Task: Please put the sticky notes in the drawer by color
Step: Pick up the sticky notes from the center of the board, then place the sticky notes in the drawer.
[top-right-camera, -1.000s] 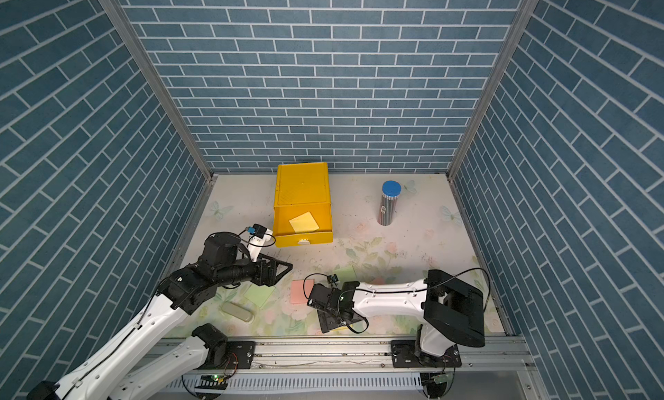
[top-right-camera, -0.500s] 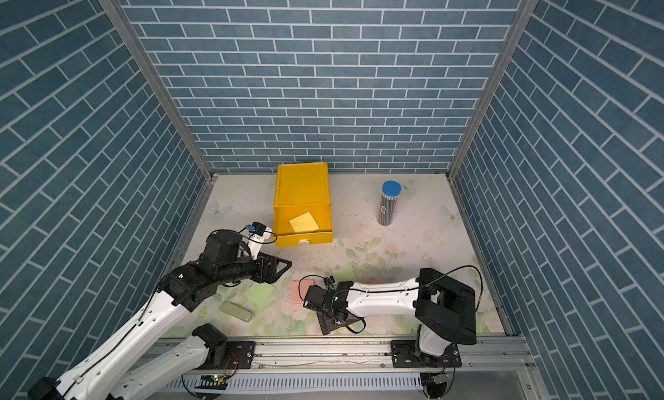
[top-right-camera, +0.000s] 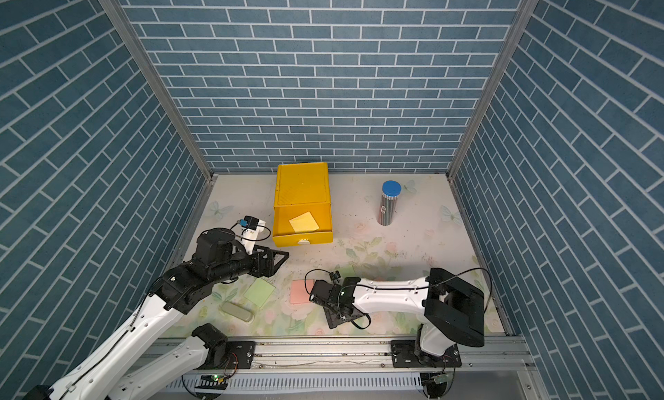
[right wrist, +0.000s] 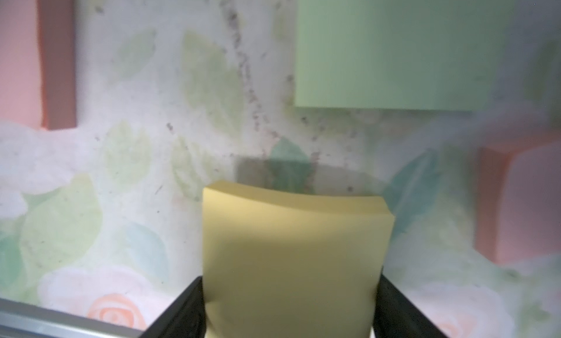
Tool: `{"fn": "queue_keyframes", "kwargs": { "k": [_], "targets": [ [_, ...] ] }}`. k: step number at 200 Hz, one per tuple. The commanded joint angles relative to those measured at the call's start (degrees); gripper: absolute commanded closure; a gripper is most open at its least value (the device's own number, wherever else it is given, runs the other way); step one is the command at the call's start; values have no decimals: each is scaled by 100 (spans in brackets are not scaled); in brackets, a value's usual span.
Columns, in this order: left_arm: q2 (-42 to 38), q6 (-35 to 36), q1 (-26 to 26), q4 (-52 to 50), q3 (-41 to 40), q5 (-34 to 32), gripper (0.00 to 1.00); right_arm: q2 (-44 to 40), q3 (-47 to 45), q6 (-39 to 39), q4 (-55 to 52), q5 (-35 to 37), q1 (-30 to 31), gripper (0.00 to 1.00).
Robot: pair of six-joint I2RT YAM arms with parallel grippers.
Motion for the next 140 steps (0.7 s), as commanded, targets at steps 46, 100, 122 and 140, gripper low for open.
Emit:
{"fn": "queue_keyframes", "kwargs": {
  "k": [46,100,122,140],
  "targets": [
    [350,-97,41,592,701,-559,10,-1367,2037,-790,-1455,608,-250,22],
    [630,-304,475,1268,746,-584,9,-104,4698,-2179,-1656,583,-775,20],
    [619,-439,739,1466,755,-636,9,637,5365,-2695,-1387,85,-1176,21],
    [627,-550,1020,1464,762,-644,9,1236,5866,-2968,-1276,-134,-1384,21]
  ]
}}
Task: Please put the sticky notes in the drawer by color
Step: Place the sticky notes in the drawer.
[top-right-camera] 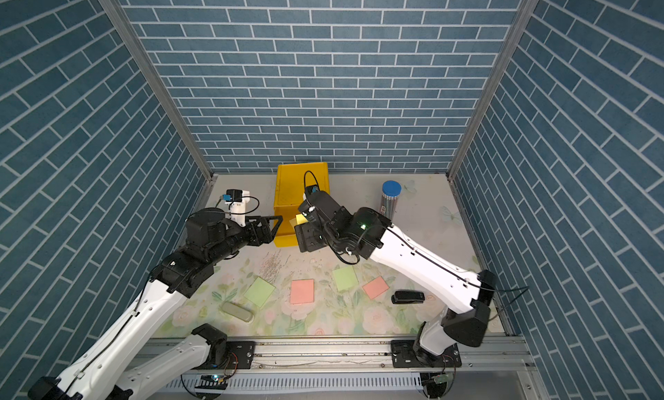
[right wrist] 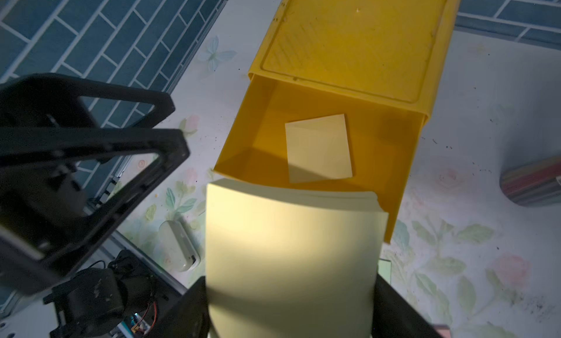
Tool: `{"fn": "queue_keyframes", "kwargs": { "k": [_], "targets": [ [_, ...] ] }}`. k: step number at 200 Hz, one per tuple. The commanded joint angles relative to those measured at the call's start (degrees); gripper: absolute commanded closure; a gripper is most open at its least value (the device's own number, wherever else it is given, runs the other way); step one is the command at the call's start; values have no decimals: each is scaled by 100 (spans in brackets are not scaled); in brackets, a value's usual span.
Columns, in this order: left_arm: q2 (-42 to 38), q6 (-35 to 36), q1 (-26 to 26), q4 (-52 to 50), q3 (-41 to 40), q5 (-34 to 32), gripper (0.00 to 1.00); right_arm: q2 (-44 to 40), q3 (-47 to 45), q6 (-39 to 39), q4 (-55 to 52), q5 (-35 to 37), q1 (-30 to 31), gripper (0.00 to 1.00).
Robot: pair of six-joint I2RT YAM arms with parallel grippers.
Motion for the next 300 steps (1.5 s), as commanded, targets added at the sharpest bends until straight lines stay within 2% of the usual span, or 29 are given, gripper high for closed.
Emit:
{"fn": "queue_keyframes", "kwargs": {
  "k": [1,19,55,103,154,174,207,220,259,284,300],
  "targets": [
    [-38,-207,325,261,112,-85,9,757,521,-814,39,-417,-248,21],
    [-117,-295,589,286,54,-204,11,1368,1234,-1024,-52,-522,-318,21],
    [-107,-371,929,485,-97,168,12,2269,2170,-1205,-255,-832,-381,22],
    [67,-416,931,814,-313,515,11,2684,2276,-1214,-343,-992,-485,22],
    [211,-407,931,978,-381,582,11,2699,1847,-1224,-258,-967,-600,22],
    [320,-393,931,1012,-374,575,10,2814,1886,-1257,-220,-1025,-678,19],
    [499,-371,931,997,-383,248,9,3115,2375,-1363,-542,-928,-722,6],
    [641,-383,940,1064,-358,266,9,3161,2544,-1386,-628,-916,-714,5],
    [1133,-380,931,1350,-115,312,9,2631,2424,-1339,-543,-880,-720,7],
    [1672,-347,931,1523,96,432,13,1864,1846,-1224,-240,-1058,-702,10],
    [2013,-329,931,1589,247,348,18,1249,1092,-1183,93,-1448,-671,12]
  ]
}}
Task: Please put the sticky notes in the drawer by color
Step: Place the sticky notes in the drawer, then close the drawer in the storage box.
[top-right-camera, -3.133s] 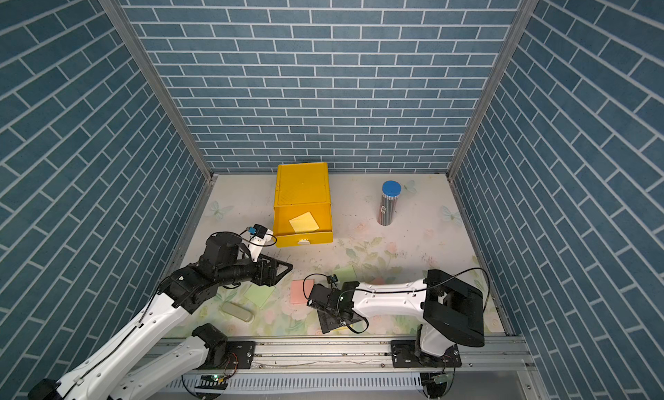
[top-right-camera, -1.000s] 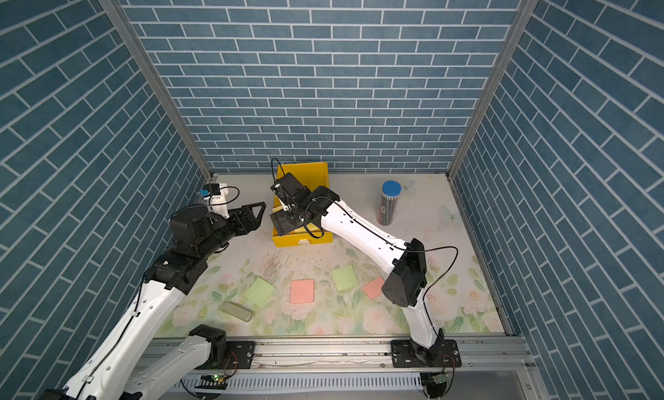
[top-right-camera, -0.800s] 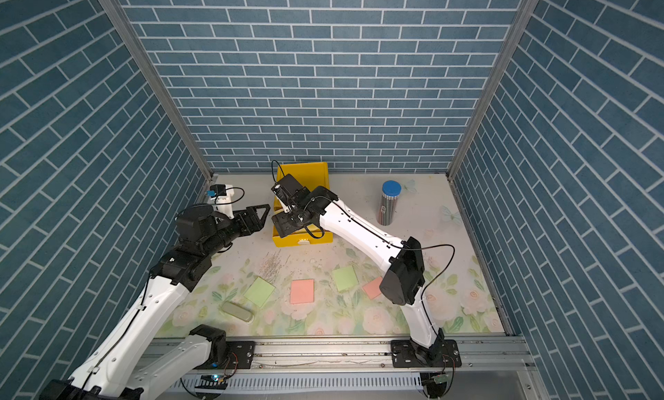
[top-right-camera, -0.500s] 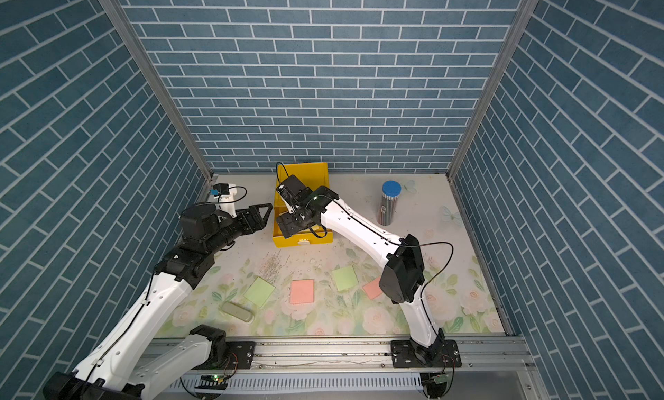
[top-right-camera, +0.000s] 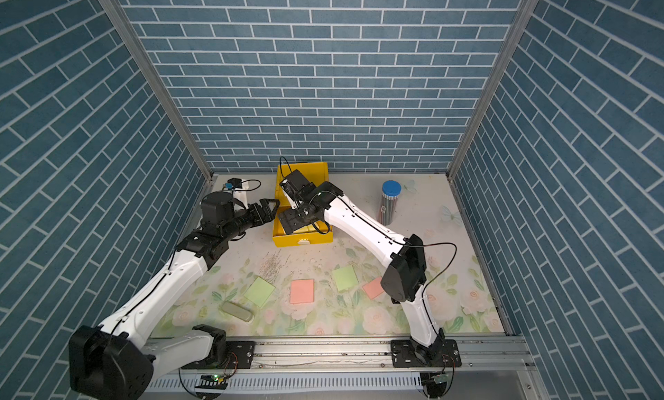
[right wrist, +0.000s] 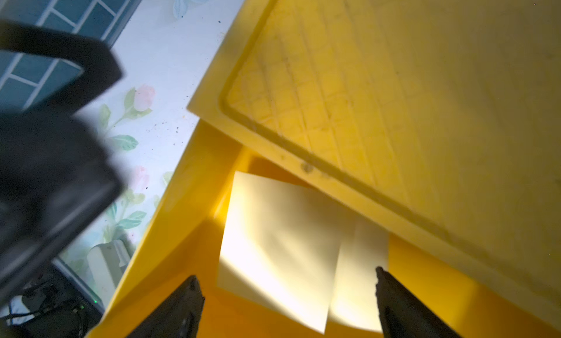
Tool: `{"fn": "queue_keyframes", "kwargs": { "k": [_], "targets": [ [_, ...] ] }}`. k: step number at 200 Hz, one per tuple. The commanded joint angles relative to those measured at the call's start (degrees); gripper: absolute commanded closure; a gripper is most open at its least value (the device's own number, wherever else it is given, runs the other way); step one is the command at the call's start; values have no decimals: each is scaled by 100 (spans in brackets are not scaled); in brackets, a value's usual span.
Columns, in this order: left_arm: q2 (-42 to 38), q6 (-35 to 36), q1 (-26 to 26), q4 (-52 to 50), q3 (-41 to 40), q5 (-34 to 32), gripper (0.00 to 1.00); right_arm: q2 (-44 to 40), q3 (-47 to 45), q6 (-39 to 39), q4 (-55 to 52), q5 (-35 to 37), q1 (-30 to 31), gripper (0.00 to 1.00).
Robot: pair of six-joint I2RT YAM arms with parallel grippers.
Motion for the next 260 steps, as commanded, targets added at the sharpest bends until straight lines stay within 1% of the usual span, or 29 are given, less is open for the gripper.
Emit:
{"fn": "queue_keyframes", "kwargs": {
  "k": [1,3,7,16,26,32,36,54,69,79,89,95,119,130,138,152,166,186,202,246,260],
  "targets": [
    [372,85,24,252,293,-45,18,-1105,-751,62,399,-436,52,12],
    [419,98,24,252,314,-61,19,-1194,-872,72,450,-444,55,12],
    [519,112,24,239,372,-82,21,-1370,-1117,99,602,-698,70,13],
    [720,140,32,232,521,-67,23,-1783,-1699,157,985,-1036,95,18],
    [870,139,24,313,609,-49,26,-2208,-2353,293,1468,-1394,123,30],
    [921,119,24,366,638,-53,28,-2461,-2697,378,1776,-1623,155,33],
    [944,116,24,401,646,-64,29,-2605,-2972,416,1958,-1774,171,34],
    [1061,144,15,408,703,-115,42,-3031,-3926,577,2715,-2352,188,36],
    [1129,189,15,372,702,-150,43,-3006,-4314,546,2997,-2512,176,36],
    [1146,200,15,365,653,-195,43,-2804,-4295,369,2970,-2485,160,37],
    [1130,211,15,387,598,-197,43,-2567,-4165,175,2913,-2305,121,37],
    [1145,218,15,391,562,-187,43,-2431,-4062,77,2863,-2096,107,37],
    [1176,244,19,371,497,-169,43,-1866,-3315,-432,2576,-870,92,37],
    [1169,246,6,396,459,-135,43,-1677,-3087,-623,2628,-576,87,37],
    [1152,246,6,405,438,-126,44,-1572,-2995,-779,2747,-518,90,38],
    [1127,254,6,423,409,-110,44,-1373,-2850,-992,2912,-80,79,37],
    [1117,287,6,410,409,-110,44,-1086,-2502,-1206,2769,-17,60,37],
    [1113,338,6,350,438,-108,44,-670,-1949,-1442,2398,315,35,37],
    [1107,331,2,392,437,-75,44,-482,-1788,-1597,2379,426,23,37],
    [1079,299,6,446,392,0,43,-634,-2204,-1736,3111,564,-23,37],
    [1069,293,6,448,379,7,43,-808,-2594,-1929,3627,512,-21,36]
  ]
}}
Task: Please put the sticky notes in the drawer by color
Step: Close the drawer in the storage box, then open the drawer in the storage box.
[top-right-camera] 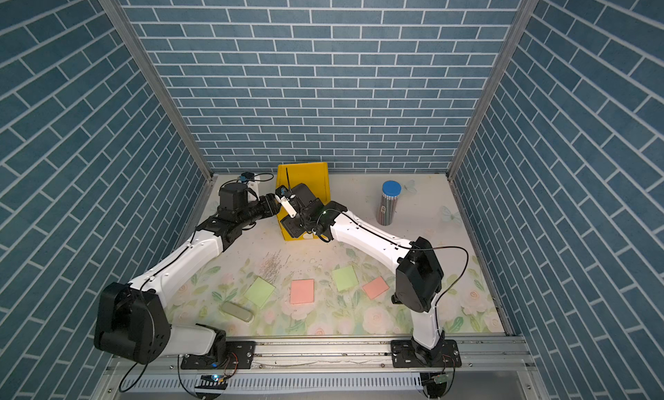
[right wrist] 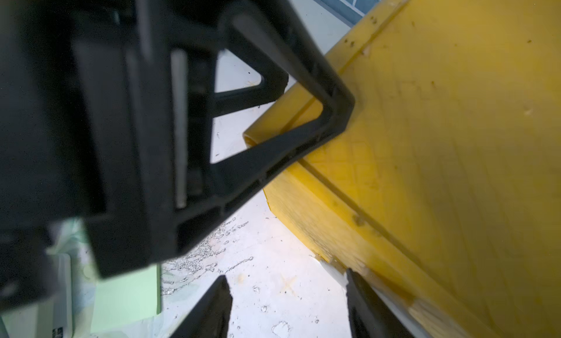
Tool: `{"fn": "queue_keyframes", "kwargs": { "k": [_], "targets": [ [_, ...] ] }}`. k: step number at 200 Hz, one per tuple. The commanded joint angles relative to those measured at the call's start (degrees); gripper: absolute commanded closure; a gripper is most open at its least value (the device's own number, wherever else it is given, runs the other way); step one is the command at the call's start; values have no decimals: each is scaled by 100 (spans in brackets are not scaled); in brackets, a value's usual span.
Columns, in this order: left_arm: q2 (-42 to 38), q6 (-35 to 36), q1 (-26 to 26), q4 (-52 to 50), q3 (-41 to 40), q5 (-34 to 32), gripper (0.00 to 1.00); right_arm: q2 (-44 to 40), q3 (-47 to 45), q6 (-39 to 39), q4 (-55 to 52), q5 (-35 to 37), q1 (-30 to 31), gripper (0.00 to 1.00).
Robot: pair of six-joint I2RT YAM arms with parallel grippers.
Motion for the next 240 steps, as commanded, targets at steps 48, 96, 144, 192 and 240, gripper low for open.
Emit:
{"fn": "queue_keyframes", "kwargs": {
  "k": [48,96,144,192,240],
  "targets": [
    [-10,120,2,34,23,59,43,-1033,-1559,-1195,1997,-1007,-89,36],
    [-38,87,2,64,101,95,41,-2886,-3280,-3805,2001,-1926,-168,29],
    [-10,83,6,7,163,162,41,-3471,-4280,-4744,2492,-1676,-413,9],
    [11,34,-7,51,200,217,40,-2371,-3474,-4965,1995,-2349,-846,16],
    [-130,3,-55,52,193,205,40,-1722,-3108,-5264,1832,-2676,-944,20]
  ]
}}
